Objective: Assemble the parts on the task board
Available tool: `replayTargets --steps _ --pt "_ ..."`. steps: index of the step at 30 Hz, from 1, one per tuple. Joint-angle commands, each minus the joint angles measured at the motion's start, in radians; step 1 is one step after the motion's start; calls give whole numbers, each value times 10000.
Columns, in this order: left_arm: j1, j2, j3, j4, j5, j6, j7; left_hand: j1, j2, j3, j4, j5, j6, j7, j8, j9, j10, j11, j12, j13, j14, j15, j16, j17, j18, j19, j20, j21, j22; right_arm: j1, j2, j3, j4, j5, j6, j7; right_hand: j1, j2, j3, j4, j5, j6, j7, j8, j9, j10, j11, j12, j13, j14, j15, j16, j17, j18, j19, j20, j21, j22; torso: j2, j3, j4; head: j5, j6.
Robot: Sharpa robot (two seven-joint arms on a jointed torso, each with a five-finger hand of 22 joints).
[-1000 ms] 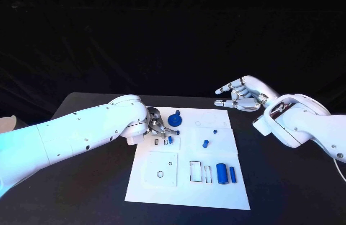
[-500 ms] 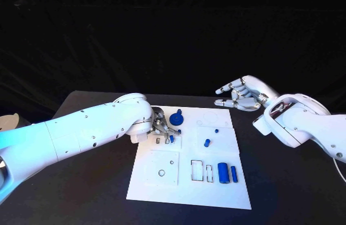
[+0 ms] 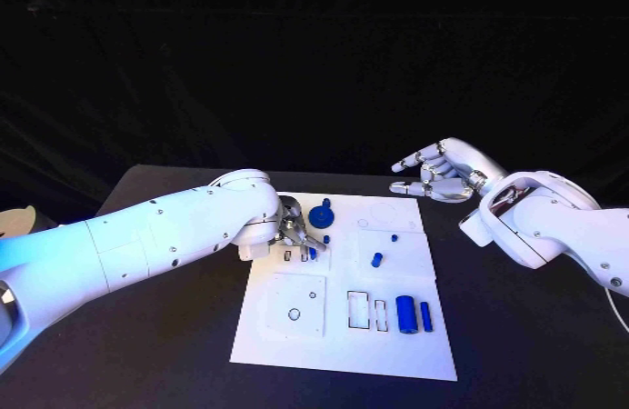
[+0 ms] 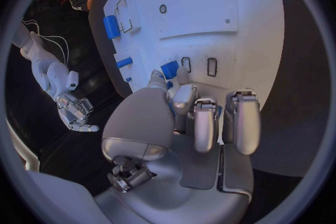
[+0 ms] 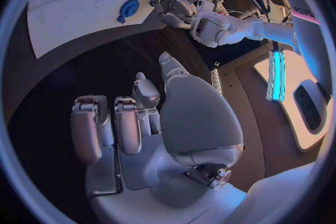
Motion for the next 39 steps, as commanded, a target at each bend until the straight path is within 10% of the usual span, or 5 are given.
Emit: replayTargets --steps 1,19,23,30,39 --pt "10 39 2 -2 -53 358 -16 172 5 14 -70 73 -72 4 64 28 67 -37 67 6 1034 -74 30 2634 -90 707 -48 57 1556 -10 18 -1 -7 -91 151 -22 83 5 -83 3 64 59 -39 24 12 -40 -15 -47 -11 841 19 -69 1731 -69 305 24 -70 1325 7 -2 2 10 22" --pt "2 159 0 -48 -25 172 39 2615 517 2040 -1020 931 -441 29 -864 -182 -127 -49 -159 -109 1034 -114 30 2634 -57 637 -99 -37 1430 -24 48 -3 -27 -165 371 -195 81 35 -135 43 138 59 -40 22 12 -40 -17 -37 -13 841 16 -74 1728 -66 298 21 -79 1311 14 -5 0 4 -23" --pt "1 127 -1 -11 52 134 57 2821 35 3304 -1096 1651 -333 178 -1264 -318 -165 56 -257 -151 1034 -8 30 2634 -49 626 -65 -54 1417 -26 47 -4 -23 -167 409 -209 81 35 -135 43 138 59 -40 22 12 -40 -17 -37 -13 841 16 -74 1728 -66 298 21 -79 1311 13 -2 5 -10 -35" --pt "1 -60 -2 246 204 -232 129 2027 -1341 6542 -1122 1928 -127 225 -1323 45 -19 60 -271 -127 1034 43 30 2634 -30 599 30 -117 1353 -30 66 -10 -40 -170 509 -242 85 44 -152 53 172 62 -41 23 12 -41 -18 -39 -17 835 15 -87 1702 -62 289 20 -88 1295 10 3 0 -22 0" --pt "-12 -464 -13 835 164 -1145 209 791 -2088 8522 -1668 2708 -179 160 -880 771 102 51 -213 -70 1034 -7 30 2634 -38 620 11 -116 1397 -56 112 -33 -85 -173 592 -249 79 44 -165 62 181 63 -41 24 12 -54 -18 -72 -39 831 15 -98 1682 -56 274 20 -101 1269 10 9 35 -13 35"
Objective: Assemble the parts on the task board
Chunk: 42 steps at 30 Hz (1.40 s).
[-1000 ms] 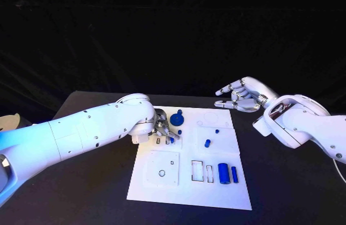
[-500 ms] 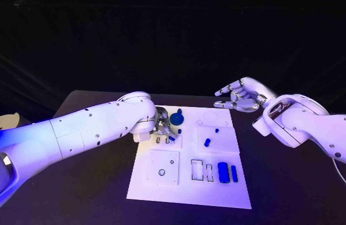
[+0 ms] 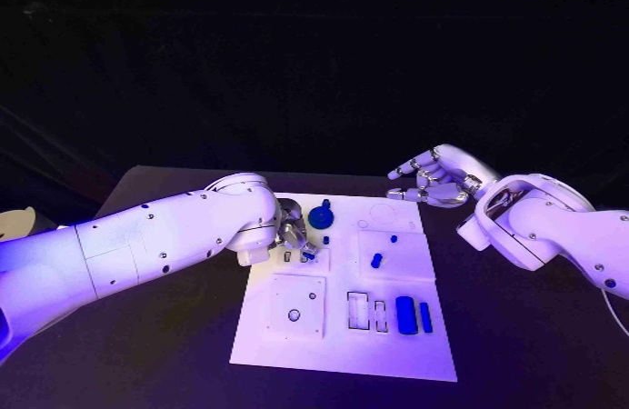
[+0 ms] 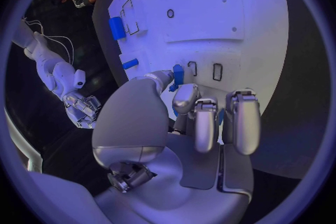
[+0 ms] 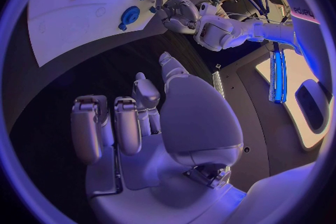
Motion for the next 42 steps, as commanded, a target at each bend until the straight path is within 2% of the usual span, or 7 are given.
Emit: replayTargets --steps 1,9,18,23,35,42 --pt "-8 -162 -1 236 -45 -798 154 -178 -40 1729 -1672 114 -23 -76 102 93 71 -12 73 39 1047 -4 31 2627 -43 592 42 -38 1422 -16 20 -5 -13 -113 223 -27 76 43 -66 14 44 63 -41 24 13 -54 -17 -31 -13 831 15 -58 1682 -57 275 20 -64 1266 2 2 10 21 7" --pt "-62 -450 -23 654 -924 -970 96 -296 -88 1888 -1824 145 -24 -91 165 194 132 -29 147 113 1047 -18 31 2627 -75 647 30 53 1571 -27 28 -13 -22 -122 262 -29 66 39 -88 26 41 64 -41 24 13 -54 -17 -26 -12 829 15 -62 1677 -57 275 19 -65 1266 15 -3 4 56 6" --pt "-155 -524 -80 793 -1837 -753 -44 -391 -113 2001 -1934 205 -29 -98 215 272 152 -39 163 118 1047 -30 31 2627 -95 683 18 112 1666 -31 7 -17 -12 -125 261 -24 62 38 -96 31 40 65 -41 24 14 -54 -17 -25 -12 830 15 -61 1680 -57 274 19 -66 1264 9 -12 -3 104 -35" --pt "-209 -476 -114 738 -1963 -636 -74 -421 -121 2021 -1956 214 -31 -100 230 294 144 -40 143 90 1047 -31 31 2627 -98 688 16 119 1678 -31 7 -17 -7 -126 259 -21 55 37 -111 40 38 67 -41 24 14 -55 -17 -24 -12 832 15 -58 1686 -56 273 19 -67 1262 24 -15 -29 133 -76" --pt "-314 -333 -153 581 -2017 -358 -125 -656 -95 2082 -2003 214 0 -142 390 424 197 -70 214 143 1047 -49 31 2627 -100 693 1 127 1695 -35 11 -18 7 -141 292 -32 49 37 -123 49 39 68 -41 25 14 -60 -16 -38 -22 829 15 -64 1676 -57 275 19 -66 1266 24 -24 -34 130 -122" --pt "-352 -300 -157 560 -2019 -308 -137 -710 -76 2104 -2008 214 -7 -152 432 458 194 -76 211 135 1047 -56 31 2627 -99 691 -4 124 1691 -40 11 -18 4 -143 298 -38 49 37 -123 49 39 68 -41 25 14 -60 -16 -38 -22 829 15 -64 1676 -57 275 19 -66 1266 18 -15 -24 102 -146"
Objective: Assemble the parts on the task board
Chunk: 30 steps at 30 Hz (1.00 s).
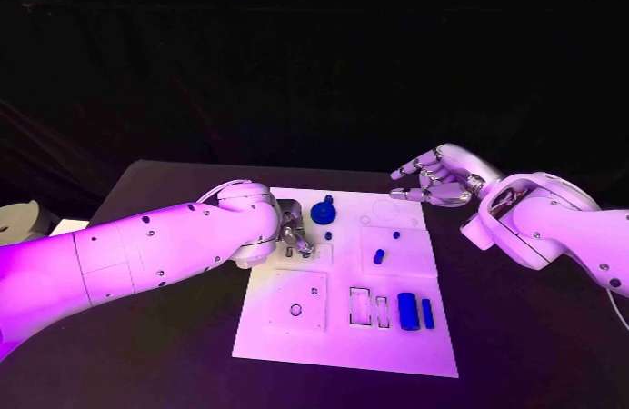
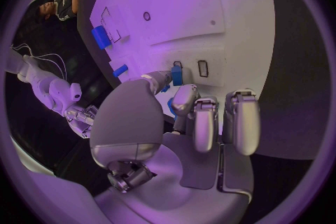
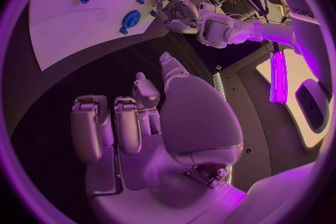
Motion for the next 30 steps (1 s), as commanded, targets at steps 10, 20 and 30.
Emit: replayTargets --steps 10,20,30 --pt "-82 -60 -38 18 -126 670 -126 -56 138 1558 -1516 64 -49 -84 123 49 62 -20 42 13 1051 -62 31 2631 -96 686 -12 35 1673 -16 4 0 2 -108 165 -17 49 37 -68 -6 40 38 -11 25 15 -61 -17 -38 -9 830 15 -64 1677 -57 275 19 -66 1270 -2 5 15 -6 -44" --pt "-83 -129 -24 58 -123 803 -141 -140 149 1682 -1602 106 -77 -96 210 117 66 -34 54 20 1051 -73 31 2631 -93 681 -27 26 1663 -17 4 0 -35 -121 185 -25 49 54 -86 9 65 42 -13 26 16 -60 -18 -33 -9 829 14 -66 1675 -56 271 18 -71 1263 -2 5 5 20 -60" --pt "-83 -87 -18 13 -100 835 -141 -175 147 1722 -1632 119 -85 -99 241 140 73 -37 65 28 1051 -76 31 2631 -92 680 -31 23 1661 -18 12 0 -39 -128 194 -30 49 54 -86 9 65 42 -13 26 16 -60 -18 -33 -9 829 14 -66 1675 -56 271 18 -71 1263 -4 10 9 22 -82"
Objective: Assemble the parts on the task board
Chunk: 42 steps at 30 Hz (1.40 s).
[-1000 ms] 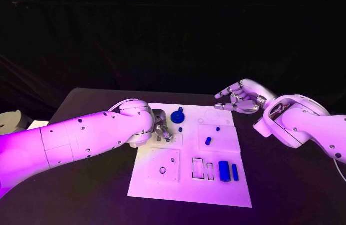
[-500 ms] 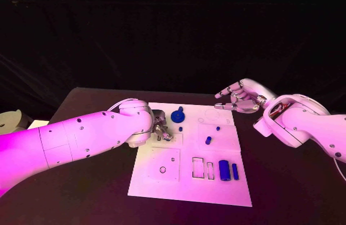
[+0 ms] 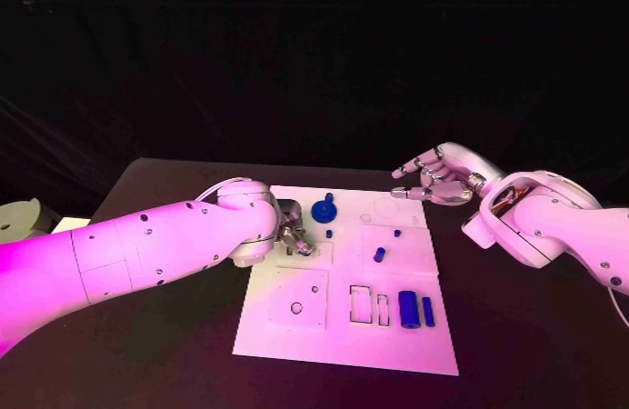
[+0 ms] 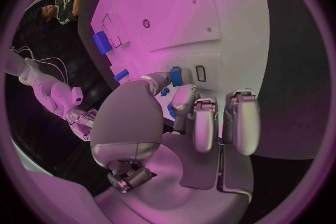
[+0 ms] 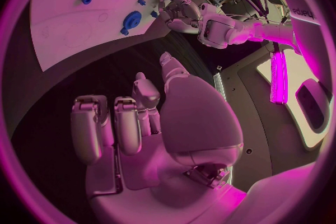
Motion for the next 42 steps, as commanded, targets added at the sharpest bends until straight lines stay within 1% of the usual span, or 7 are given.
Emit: replayTargets --steps 1,7,10,13,21,34,42 --pt "-62 10 -50 -78 -42 447 -168 -64 19 1690 -1651 39 -11 -32 32 23 45 -3 76 24 1052 -77 31 2634 -93 680 -35 23 1664 -7 12 0 3 -109 135 -8 49 54 -59 -19 65 42 -14 26 16 -60 -18 -33 -9 829 14 -66 1677 -55 271 19 -32 1257 4 0 -3 6 -24" --pt "-59 79 -51 -204 21 640 -183 -489 39 1535 -1532 -20 37 -81 165 96 88 -27 126 51 1052 -87 31 2634 -95 682 -45 22 1674 -8 11 0 7 -113 147 -20 51 63 -72 -9 79 46 -15 28 17 -62 -20 -35 -13 827 14 -71 1669 -55 272 18 -32 1258 -2 3 2 10 -53" --pt "-58 113 -51 -279 61 725 -188 -945 36 1049 -1262 -87 102 -129 217 105 105 -55 162 70 1052 -104 31 2634 -100 689 -54 32 1697 -8 11 0 15 -115 159 -30 51 63 -72 -9 79 46 -15 28 17 -62 -20 -35 -13 827 14 -71 1669 -55 272 18 -32 1258 2 5 -2 25 -53" --pt "-56 142 -51 -346 102 809 -190 -1198 69 614 -1086 -93 149 -165 219 82 105 -82 193 94 1052 -131 31 2634 -98 687 -77 26 1695 -8 8 0 25 -117 172 -41 47 63 -79 -4 80 47 -15 28 17 -64 -19 -41 -17 828 13 -70 1672 -55 271 18 -33 1256 2 9 -2 24 -70" --pt "-54 240 -50 -506 217 1031 -193 -1458 202 46 -868 -69 224 -196 186 13 96 -109 217 102 1052 -161 31 2634 -86 670 -112 -15 1646 -8 6 0 40 -133 180 -101 36 67 -101 12 89 48 -15 28 17 -62 -19 -37 -17 827 13 -73 1668 -54 270 17 -34 1254 3 4 -6 43 -93" --pt "-51 300 -50 -686 264 1265 -198 -1688 275 -433 -663 -60 344 -221 172 -51 120 -127 270 148 1052 -174 31 2634 -94 686 -126 3 1686 -8 -11 0 71 -148 206 -144 35 72 -109 19 104 50 -16 28 17 -61 -20 -34 -17 827 12 -74 1667 -55 271 17 -34 1255 2 6 -1 52 -125" --pt "-47 323 -47 -772 265 1345 -197 -1829 281 -781 -525 -65 430 -239 177 -85 142 -140 297 166 1052 -184 31 2634 -103 702 -135 25 1728 -7 -23 0 94 -164 226 -156 33 77 -125 30 128 53 -18 29 18 -60 -20 -30 -17 826 11 -77 1662 -54 269 16 -37 1251 3 5 0 54 -114"
